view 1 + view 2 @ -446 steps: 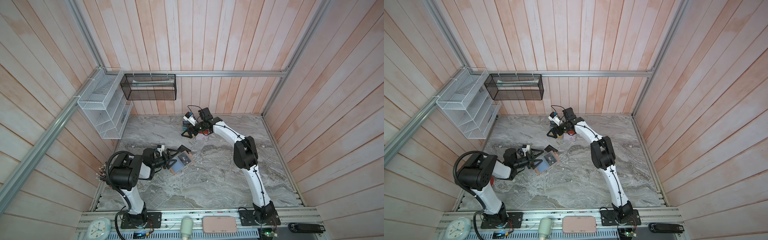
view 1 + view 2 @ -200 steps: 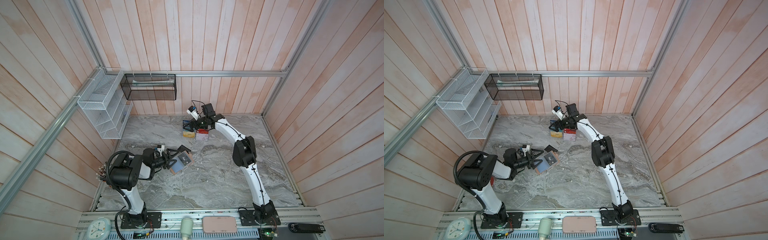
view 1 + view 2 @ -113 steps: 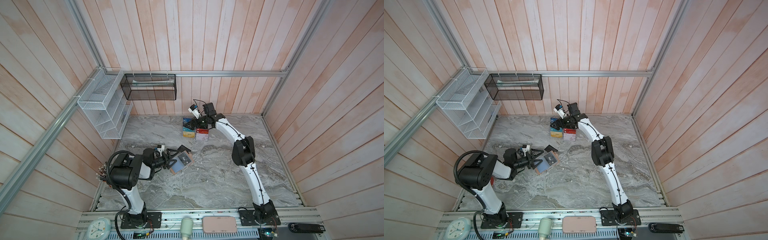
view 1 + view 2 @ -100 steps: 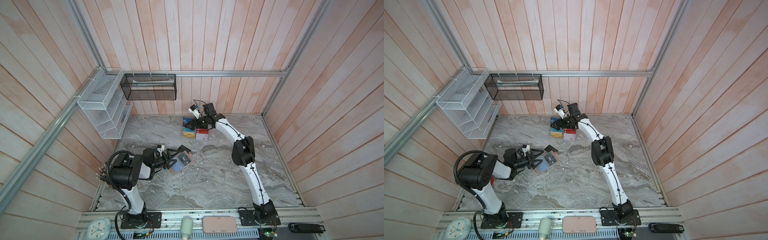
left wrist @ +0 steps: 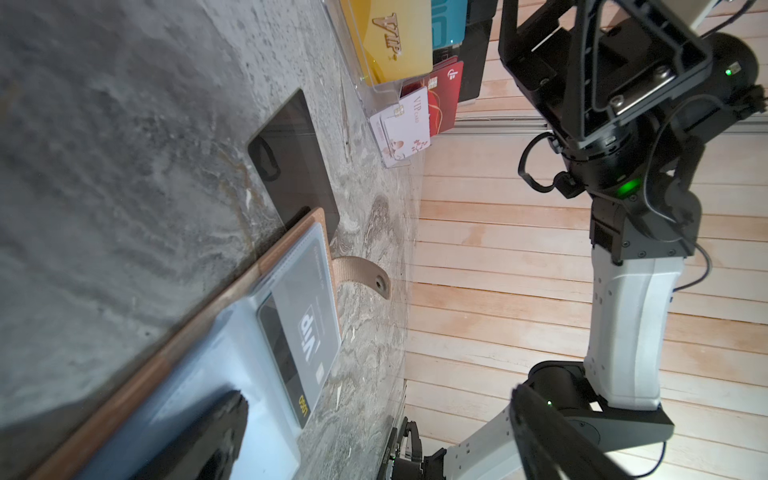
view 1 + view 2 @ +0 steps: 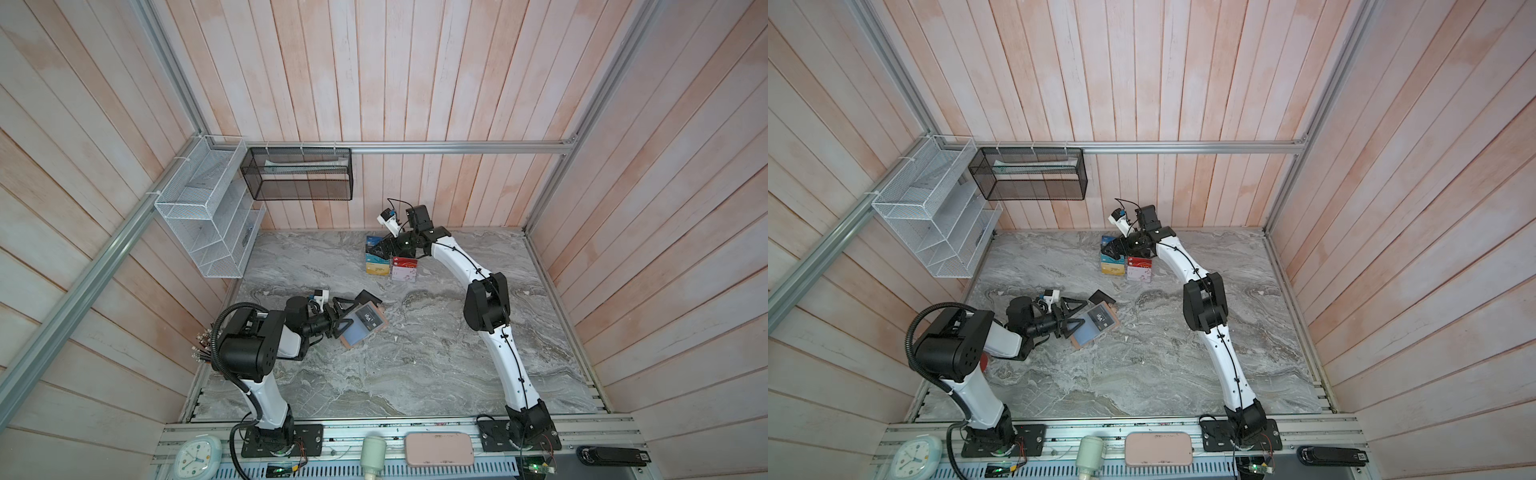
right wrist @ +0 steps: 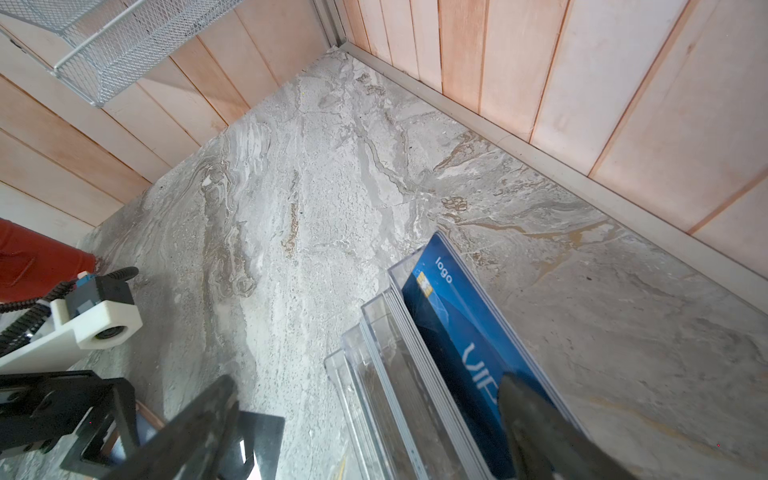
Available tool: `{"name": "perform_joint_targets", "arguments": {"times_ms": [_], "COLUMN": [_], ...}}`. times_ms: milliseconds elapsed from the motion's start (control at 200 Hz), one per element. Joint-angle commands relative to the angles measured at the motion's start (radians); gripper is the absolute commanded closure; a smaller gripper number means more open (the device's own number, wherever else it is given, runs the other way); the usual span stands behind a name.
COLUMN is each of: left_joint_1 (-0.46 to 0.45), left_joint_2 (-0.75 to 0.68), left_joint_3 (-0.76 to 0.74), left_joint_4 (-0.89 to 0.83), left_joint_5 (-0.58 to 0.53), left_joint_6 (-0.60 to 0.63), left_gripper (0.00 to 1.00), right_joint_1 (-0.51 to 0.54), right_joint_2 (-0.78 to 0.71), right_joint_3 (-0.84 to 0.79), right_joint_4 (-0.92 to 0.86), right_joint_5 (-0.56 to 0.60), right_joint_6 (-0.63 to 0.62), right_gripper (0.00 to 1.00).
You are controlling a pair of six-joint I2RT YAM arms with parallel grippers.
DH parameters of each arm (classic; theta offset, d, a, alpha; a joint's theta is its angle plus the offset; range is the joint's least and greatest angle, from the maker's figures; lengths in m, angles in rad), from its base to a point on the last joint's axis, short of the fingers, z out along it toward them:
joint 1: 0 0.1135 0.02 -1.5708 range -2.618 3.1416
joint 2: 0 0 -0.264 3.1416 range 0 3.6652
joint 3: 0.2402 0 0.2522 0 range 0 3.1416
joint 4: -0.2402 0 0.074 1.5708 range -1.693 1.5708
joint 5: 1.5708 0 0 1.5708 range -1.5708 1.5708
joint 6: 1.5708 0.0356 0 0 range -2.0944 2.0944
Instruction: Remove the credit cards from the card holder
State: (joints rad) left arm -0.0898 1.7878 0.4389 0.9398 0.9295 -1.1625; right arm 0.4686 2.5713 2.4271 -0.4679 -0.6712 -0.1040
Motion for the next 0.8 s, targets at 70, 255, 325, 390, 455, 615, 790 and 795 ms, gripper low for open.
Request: {"name": "perform_joint_targets", "arguments": {"times_ms": [70, 255, 325, 390, 455, 615, 790, 795], "left_joint_1": [-0.008, -0.014, -0.013, -0.010, -0.008, -0.007, 0.036, 0.039], "left_joint_2": [-0.087, -0.201, -0.264, -0.336, -0.424, -0.647, -0.800, -0.802], "left_joint_3": [-0.017, -0.011, -0.003, 0.016, 0.045, 0.125, 0.083, 0.078], "left_joint_4": [-0.059, -0.183, -0.258, -0.367, -0.498, -0.782, -0.801, -0.793], "left_joint_5": [-0.028, -0.058, -0.071, -0.107, -0.165, -0.429, -0.834, -0.843], "left_joint_6": [0.044, 0.099, 0.140, 0.202, 0.281, 0.525, 0.763, 0.767], "left_gripper": [0.00, 0.00, 0.00, 0.00, 0.00, 0.00, 0.00, 0.00], "right_joint_1": [0.000, 0.002, 0.001, -0.003, -0.012, -0.075, -0.168, -0.171], "right_joint_2": [-0.098, -0.191, -0.234, -0.288, -0.359, -0.616, -0.936, -0.945], "right_joint_3": [-0.046, -0.112, -0.140, -0.189, -0.270, -0.640, -1.154, -1.173], "right_joint_4": [0.003, 0.020, 0.017, 0.018, 0.038, 0.204, 0.494, 0.504], "right_joint_5": [-0.013, 0.019, 0.055, 0.090, 0.145, 0.289, 0.503, 0.510], "right_joint_6": [0.000, 0.008, 0.006, 0.010, 0.023, 0.137, 0.264, 0.268], "right_gripper": [0.02, 0.02, 0.02, 0.02, 0.02, 0.02, 0.02, 0.02]}}
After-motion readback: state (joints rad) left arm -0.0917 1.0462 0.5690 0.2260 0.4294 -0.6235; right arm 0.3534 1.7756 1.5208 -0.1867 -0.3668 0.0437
